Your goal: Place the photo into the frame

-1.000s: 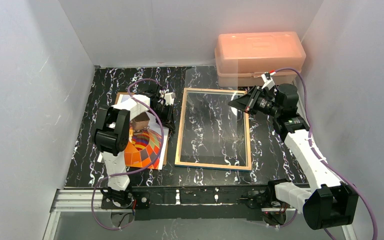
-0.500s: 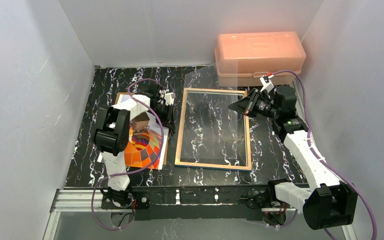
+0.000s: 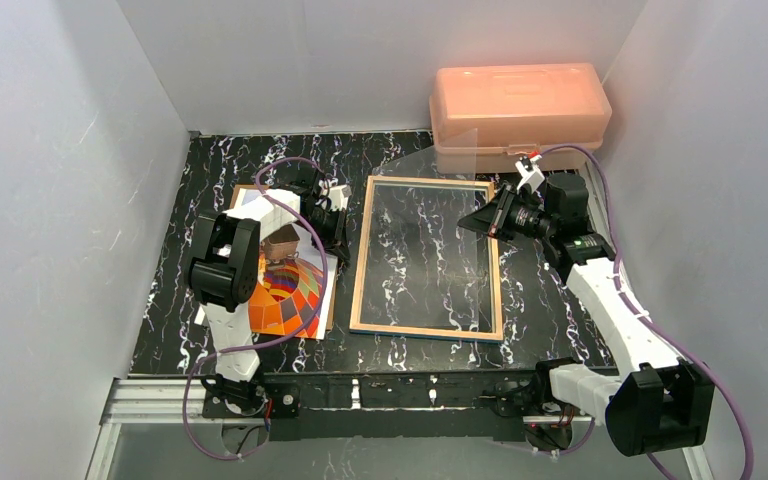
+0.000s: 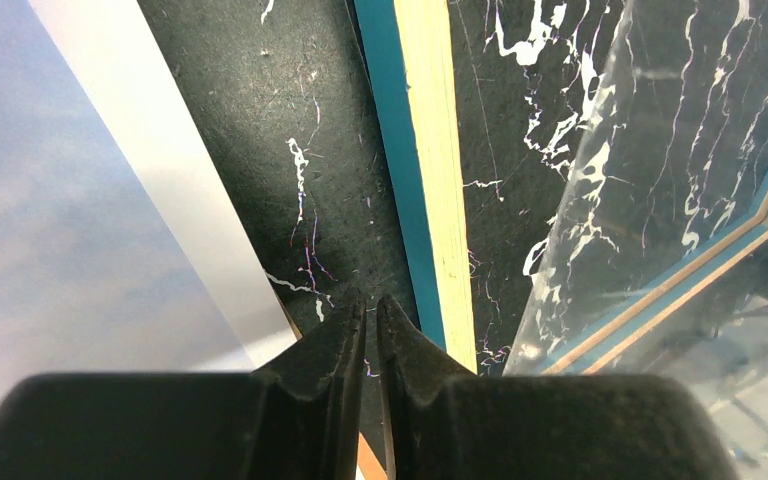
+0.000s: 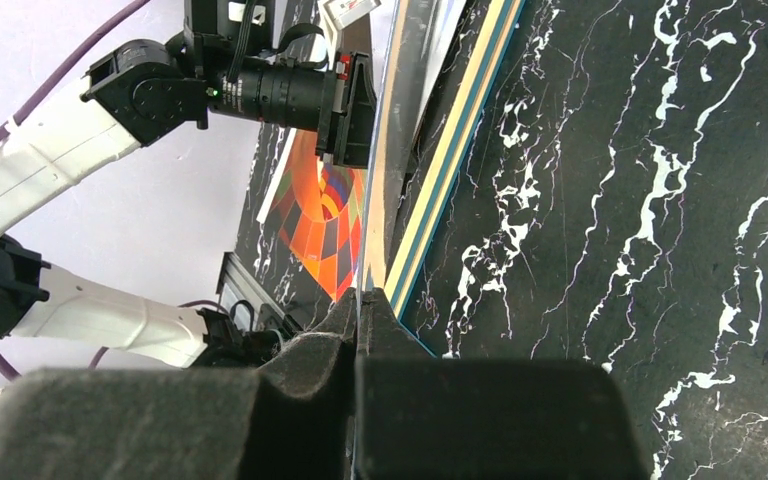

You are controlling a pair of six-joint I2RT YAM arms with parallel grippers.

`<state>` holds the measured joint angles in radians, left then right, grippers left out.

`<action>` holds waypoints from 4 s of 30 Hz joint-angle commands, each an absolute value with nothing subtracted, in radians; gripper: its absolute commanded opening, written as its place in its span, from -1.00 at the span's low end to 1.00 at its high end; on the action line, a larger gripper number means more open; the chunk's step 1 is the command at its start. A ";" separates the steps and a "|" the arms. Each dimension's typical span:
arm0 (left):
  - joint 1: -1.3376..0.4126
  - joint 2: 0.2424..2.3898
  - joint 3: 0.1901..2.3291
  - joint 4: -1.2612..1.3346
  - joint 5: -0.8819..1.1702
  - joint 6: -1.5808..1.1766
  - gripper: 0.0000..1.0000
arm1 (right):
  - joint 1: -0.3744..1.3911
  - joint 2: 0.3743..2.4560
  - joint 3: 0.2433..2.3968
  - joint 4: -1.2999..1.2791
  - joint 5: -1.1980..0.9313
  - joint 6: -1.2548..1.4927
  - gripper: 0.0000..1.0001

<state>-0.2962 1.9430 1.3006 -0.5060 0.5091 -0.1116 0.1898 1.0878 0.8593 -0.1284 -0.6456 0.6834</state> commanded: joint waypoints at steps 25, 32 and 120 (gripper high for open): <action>-0.290 1.895 1.312 -0.544 0.539 -0.102 -0.89 | 0.144 1.167 0.951 -0.106 -0.655 0.591 -0.97; -0.291 1.898 1.315 -0.546 0.541 -0.103 -0.91 | 0.129 1.193 0.946 -0.083 -0.687 0.593 -0.97; -0.295 1.916 1.254 -0.517 0.641 -0.146 -1.00 | 0.067 1.075 0.697 0.198 -0.780 0.907 -0.97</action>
